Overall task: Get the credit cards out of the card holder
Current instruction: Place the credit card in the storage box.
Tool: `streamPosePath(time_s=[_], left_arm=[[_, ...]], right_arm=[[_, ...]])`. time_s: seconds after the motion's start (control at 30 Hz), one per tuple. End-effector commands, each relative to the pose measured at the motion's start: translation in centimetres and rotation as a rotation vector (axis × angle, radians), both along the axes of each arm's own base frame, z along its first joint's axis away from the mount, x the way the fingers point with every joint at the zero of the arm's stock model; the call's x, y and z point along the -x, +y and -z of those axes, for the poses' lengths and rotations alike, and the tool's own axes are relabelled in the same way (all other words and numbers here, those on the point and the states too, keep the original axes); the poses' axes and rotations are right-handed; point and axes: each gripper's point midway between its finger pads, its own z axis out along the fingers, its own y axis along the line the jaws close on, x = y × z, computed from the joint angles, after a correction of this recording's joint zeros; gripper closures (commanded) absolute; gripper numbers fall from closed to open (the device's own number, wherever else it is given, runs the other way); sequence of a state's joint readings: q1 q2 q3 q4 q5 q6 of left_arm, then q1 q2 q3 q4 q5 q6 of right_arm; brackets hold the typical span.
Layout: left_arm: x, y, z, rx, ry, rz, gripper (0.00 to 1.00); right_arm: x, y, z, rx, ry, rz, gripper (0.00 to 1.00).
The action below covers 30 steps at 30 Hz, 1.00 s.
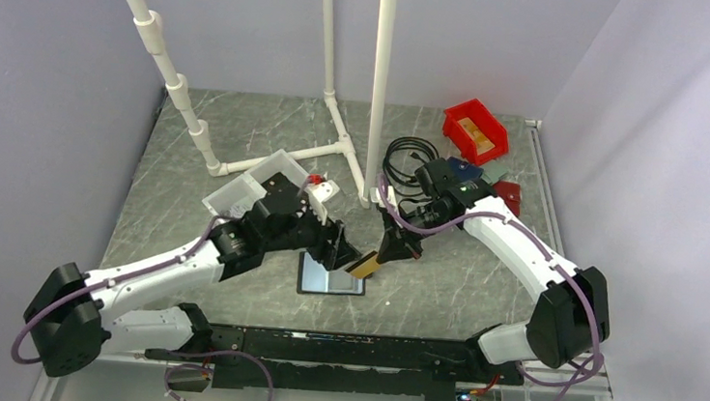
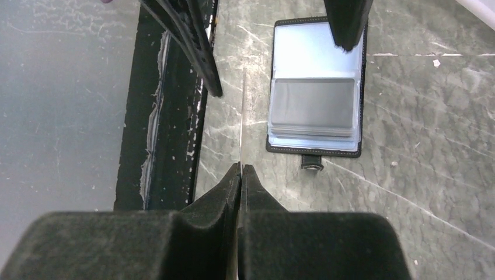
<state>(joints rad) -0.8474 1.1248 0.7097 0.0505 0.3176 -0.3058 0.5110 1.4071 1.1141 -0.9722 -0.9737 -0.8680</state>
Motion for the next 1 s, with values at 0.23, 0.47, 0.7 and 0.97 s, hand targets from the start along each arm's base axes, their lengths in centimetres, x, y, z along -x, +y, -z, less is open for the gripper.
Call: streamPosePath(time_s=[0.23, 0.47, 0.7, 0.97], left_arm=[[-0.9, 2.9, -5.0, 0.609, 0.426, -0.423, 0.0], [-2.4, 1.0, -2.4, 0.764, 1.066, -0.665, 0.12], [-3.0, -1.6, -2.9, 0.756, 1.196, -0.677, 0.16], [-2.9, -3.6, -0.6, 0.766, 1.393, -0.681, 0.23]], right_arm=[[-2.9, -1.3, -0.5, 0.051, -0.154, 0.101, 1.0], [-4.1, -1.8, -0.2, 0.062, -0.183, 0.162, 1.0], [-4.5, -1.8, 0.2, 0.072, -0.184, 0.181, 1.0], [-5.5, -2.1, 0.4, 0.079, -0.246, 0.239, 1.0]])
